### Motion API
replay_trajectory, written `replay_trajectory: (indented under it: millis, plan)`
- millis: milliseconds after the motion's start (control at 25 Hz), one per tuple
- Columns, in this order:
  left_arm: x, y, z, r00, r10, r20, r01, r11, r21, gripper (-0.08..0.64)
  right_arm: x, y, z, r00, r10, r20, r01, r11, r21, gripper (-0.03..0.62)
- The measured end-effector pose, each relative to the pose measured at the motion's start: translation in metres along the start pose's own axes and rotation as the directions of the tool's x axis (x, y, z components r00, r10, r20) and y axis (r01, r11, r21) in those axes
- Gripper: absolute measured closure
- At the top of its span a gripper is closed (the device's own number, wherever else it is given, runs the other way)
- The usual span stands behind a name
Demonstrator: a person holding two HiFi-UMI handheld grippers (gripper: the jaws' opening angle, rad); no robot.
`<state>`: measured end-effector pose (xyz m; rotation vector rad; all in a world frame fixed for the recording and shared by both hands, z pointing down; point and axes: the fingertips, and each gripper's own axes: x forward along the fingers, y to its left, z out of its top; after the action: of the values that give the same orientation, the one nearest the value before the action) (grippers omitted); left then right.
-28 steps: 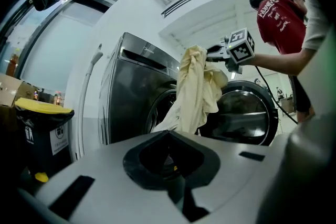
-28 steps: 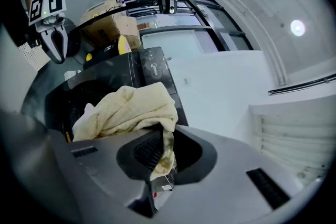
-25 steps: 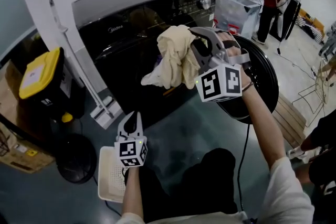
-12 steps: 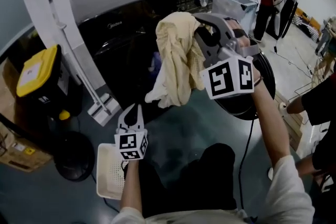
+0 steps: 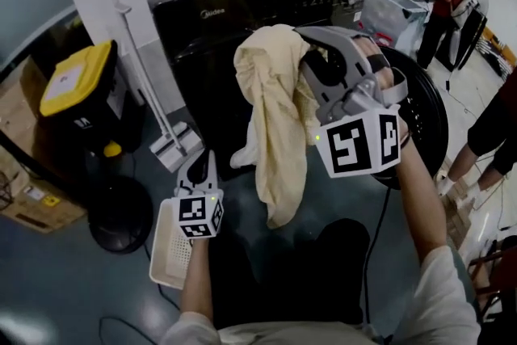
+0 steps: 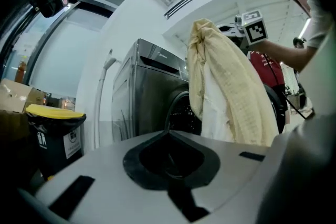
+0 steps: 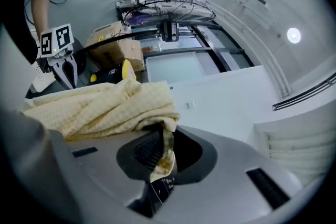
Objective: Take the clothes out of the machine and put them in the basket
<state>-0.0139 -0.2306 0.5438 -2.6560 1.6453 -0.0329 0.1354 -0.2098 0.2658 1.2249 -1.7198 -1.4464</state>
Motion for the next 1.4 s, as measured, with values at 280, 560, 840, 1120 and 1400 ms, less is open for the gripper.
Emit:
replay_trajectory:
  millis: [280, 560, 840, 1120, 1400]
  plan:
    - [-0.037, 0.053, -0.009, 0.992, 0.128, -0.021, -0.127, 0.992, 0.012, 0.541, 0.016, 0.010, 0.071, 0.980, 0.006, 0.198, -0.015, 0.999, 0.048, 0.543]
    - [-0.104, 0.117, -0.021, 0.954, 0.298, -0.048, -0.296, 0.955, 0.033, 0.541, 0.046, 0.036, 0.157, 0.919, 0.041, 0.391, -0.086, 0.992, 0.097, 0.543]
    - [-0.172, 0.168, -0.025, 0.900, 0.432, -0.060, -0.430, 0.901, 0.053, 0.541, 0.056, 0.065, 0.245, 0.837, 0.073, 0.542, -0.160, 0.980, 0.115, 0.543]
    - [-0.239, 0.202, -0.025, 0.839, 0.541, -0.061, -0.537, 0.841, 0.065, 0.541, 0.057, 0.115, 0.314, 0.750, 0.142, 0.645, -0.264, 0.960, 0.096, 0.543]
    - [-0.275, 0.224, -0.045, 0.802, 0.591, -0.085, -0.591, 0.806, 0.036, 0.541, 0.048, 0.210, 0.327, 0.708, 0.290, 0.645, -0.398, 0.917, 0.025, 0.543]
